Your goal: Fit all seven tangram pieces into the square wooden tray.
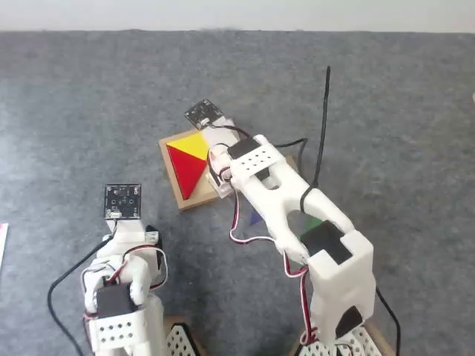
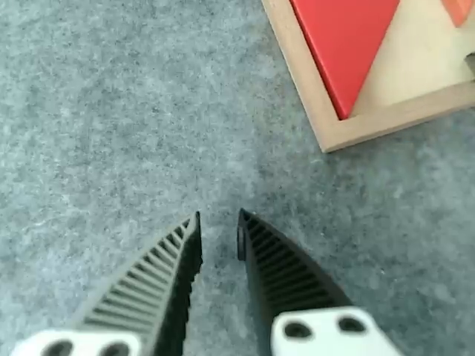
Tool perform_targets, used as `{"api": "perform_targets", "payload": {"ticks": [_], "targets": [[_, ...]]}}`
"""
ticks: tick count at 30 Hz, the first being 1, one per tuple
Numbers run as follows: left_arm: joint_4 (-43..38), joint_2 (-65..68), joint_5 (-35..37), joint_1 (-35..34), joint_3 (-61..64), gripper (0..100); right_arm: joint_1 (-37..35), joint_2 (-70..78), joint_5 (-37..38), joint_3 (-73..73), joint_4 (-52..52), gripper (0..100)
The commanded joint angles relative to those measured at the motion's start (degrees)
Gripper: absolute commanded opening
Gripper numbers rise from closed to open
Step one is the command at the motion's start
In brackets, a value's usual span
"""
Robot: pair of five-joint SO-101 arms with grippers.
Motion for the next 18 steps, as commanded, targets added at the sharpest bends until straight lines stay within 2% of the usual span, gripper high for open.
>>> {"api": "perform_targets", "payload": {"ticks": [1, 7, 12, 18], "targets": [[0.3, -1.1, 0.0, 0.3, -0.7, 8, 2.2, -2.6, 0.5, -0.6, -3.0, 0.6], [0.3, -1.1, 0.0, 0.3, -0.7, 8, 5.1, 1.1, 0.5, -1.8, -4.2, 0.6], [0.3, -1.1, 0.0, 0.3, -0.7, 8, 2.2, 3.1, 0.5, -5.4, 4.4, 0.6], [0.3, -1.1, 0.0, 0.3, -0.7, 8, -0.5, 2.7, 0.6, -5.5, 8.7, 0.6]]}}
